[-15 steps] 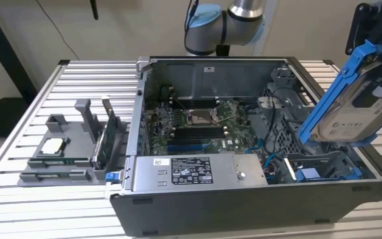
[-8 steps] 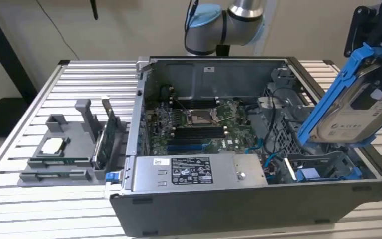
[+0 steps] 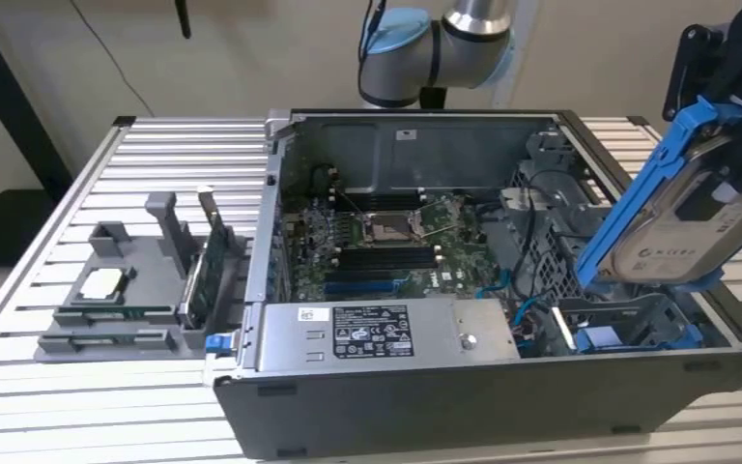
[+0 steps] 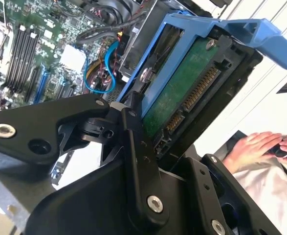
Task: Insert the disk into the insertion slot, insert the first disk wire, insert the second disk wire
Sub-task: 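Insert the disk into the insertion slot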
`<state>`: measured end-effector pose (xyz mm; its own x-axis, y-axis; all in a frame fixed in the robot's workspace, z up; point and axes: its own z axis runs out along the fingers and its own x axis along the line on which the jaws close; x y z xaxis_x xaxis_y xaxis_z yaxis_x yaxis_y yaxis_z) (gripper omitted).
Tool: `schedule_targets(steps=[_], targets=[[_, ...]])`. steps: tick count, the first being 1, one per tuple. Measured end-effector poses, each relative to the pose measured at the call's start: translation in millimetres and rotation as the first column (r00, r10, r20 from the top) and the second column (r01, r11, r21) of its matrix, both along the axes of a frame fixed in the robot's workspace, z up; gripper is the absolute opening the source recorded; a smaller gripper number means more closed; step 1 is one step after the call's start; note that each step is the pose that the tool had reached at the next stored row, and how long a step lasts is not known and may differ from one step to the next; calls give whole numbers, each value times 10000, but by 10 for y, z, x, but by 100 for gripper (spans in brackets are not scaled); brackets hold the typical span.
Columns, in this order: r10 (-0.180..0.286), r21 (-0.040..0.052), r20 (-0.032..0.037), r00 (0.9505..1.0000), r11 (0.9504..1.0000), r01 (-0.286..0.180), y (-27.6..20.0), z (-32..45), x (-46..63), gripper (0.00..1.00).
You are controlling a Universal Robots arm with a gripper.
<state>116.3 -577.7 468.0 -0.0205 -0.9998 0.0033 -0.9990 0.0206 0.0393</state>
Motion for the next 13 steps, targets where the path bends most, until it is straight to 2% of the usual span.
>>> schedule_targets(steps=[13], targets=[[0,-1,0,10000,10000,0,0,-185,6,33]])
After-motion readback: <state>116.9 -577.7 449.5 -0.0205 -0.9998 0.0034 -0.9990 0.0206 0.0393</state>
